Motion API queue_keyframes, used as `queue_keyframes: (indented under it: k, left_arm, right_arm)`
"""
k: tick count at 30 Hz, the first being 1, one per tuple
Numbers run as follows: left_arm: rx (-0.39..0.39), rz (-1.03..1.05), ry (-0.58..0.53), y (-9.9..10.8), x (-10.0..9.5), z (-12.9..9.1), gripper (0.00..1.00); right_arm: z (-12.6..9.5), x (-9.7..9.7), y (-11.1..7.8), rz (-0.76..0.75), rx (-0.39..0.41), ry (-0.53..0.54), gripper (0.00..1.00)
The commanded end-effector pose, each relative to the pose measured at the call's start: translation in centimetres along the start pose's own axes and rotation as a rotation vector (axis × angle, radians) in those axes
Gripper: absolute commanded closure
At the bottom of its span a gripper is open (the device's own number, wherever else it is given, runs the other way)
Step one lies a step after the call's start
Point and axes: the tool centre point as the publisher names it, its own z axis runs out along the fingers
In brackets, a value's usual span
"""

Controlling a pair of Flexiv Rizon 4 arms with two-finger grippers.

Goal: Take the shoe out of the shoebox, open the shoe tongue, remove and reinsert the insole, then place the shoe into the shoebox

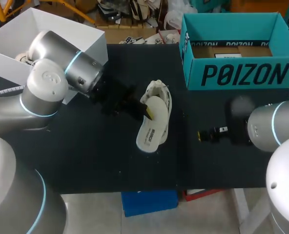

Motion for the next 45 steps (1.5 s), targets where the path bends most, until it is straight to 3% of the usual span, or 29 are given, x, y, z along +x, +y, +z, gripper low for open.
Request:
queue_keyframes:
  k: [1, 22, 24, 39, 41, 45]
  left_arm:
    - [0.007, -0.002, 0.013, 0.3, -0.3, 0.3, 1.0]
    - [0.012, -0.042, 0.019, -0.3, 0.5, 0.2, 1.0]
    - [0.064, -0.098, 0.015, -0.3, 0.6, 0.2, 1.0]
    - [0.064, -0.098, 0.015, -0.3, 0.6, 0.2, 1.0]
    - [-0.032, -0.072, 0.071, -0.6, 1.0, 0.6, 1.0]
    - [-0.122, -0.048, 0.1, -0.7, 2.1, 1.0, 1.0]
  right_arm:
    - [-0.1, 0.4, -0.3, 0.002, -0.014, -0.078, 0.0]
    - [-0.1, 0.4, -0.3, 0.002, -0.014, -0.078, 0.0]
    - [-0.1, 0.4, -0.3, 0.002, -0.014, -0.078, 0.0]
    - [-0.1, 0.4, -0.3, 0.002, -0.014, -0.078, 0.0]
    - [-0.1, 0.4, -0.3, 0.002, -0.014, -0.078, 0.0]
    - [-0.1, 0.4, -0.3, 0.002, -0.014, -0.078, 0.0]
